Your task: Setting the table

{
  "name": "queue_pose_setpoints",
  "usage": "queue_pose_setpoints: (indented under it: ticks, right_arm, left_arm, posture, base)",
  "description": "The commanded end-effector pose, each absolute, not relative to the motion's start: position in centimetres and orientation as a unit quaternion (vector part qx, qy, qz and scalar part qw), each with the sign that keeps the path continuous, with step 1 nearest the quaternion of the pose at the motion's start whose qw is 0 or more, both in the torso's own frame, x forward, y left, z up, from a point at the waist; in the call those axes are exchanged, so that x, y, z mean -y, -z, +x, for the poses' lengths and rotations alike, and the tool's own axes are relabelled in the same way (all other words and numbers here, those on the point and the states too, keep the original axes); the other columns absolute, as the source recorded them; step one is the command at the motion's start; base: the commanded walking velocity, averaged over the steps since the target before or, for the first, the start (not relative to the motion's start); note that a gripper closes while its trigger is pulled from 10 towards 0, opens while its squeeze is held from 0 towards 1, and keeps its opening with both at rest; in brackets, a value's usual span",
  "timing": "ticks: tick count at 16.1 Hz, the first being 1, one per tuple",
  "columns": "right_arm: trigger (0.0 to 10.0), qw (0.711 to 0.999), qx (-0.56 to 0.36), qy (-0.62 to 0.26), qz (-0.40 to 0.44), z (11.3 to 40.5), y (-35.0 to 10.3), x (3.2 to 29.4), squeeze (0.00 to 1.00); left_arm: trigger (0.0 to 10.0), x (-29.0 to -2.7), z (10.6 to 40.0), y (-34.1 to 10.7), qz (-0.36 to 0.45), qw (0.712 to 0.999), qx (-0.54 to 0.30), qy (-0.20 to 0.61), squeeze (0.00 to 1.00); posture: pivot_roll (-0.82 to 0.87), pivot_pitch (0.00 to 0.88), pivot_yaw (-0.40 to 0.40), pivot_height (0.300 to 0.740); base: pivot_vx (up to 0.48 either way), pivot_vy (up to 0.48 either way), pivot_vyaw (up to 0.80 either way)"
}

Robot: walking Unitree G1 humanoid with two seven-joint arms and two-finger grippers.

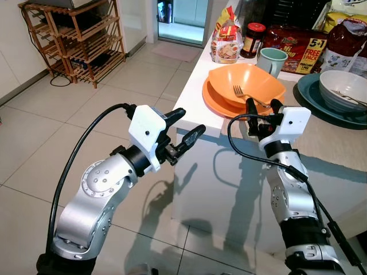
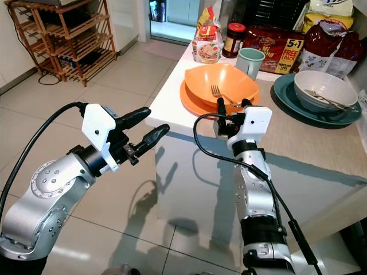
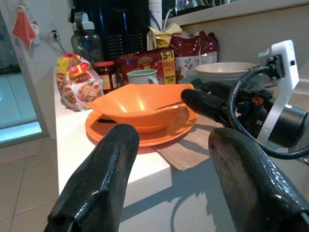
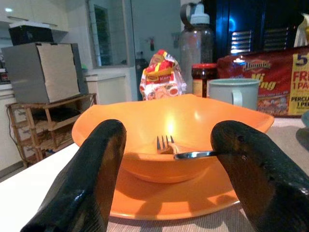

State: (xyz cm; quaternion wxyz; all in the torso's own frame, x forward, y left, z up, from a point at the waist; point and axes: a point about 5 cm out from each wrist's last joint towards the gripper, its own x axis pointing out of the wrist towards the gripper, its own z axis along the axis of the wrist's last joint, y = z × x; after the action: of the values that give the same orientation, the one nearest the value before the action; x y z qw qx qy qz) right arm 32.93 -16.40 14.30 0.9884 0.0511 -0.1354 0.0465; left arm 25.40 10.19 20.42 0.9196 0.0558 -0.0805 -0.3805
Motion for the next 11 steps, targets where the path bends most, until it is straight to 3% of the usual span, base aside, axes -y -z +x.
queue_pose_setpoints:
  ticks: [1, 11]
  right_arm:
    - [0.0, 0.987, 0.143, -0.04, 0.06, 33.16, -14.65, 16.84, 0.0]
    - [0.0, 0.987, 0.142, -0.032, 0.072, 33.64, -14.6, 17.16, 0.0]
  left_arm:
    - [10.0, -9.96, 25.12, -20.99, 0.058, 0.914, 0.089, 0.391, 0.0]
    - [10.0, -10.02, 25.11, -21.09, 0.06, 0.913, 0.088, 0.394, 0.0]
  posture:
    - [0.19, 0.027, -0.045, 0.74]
    - [0.2, 0.025, -0.04, 0.74]
  base:
    - [0.0, 0.0, 0.0]
    - [0.0, 0.0, 0.0]
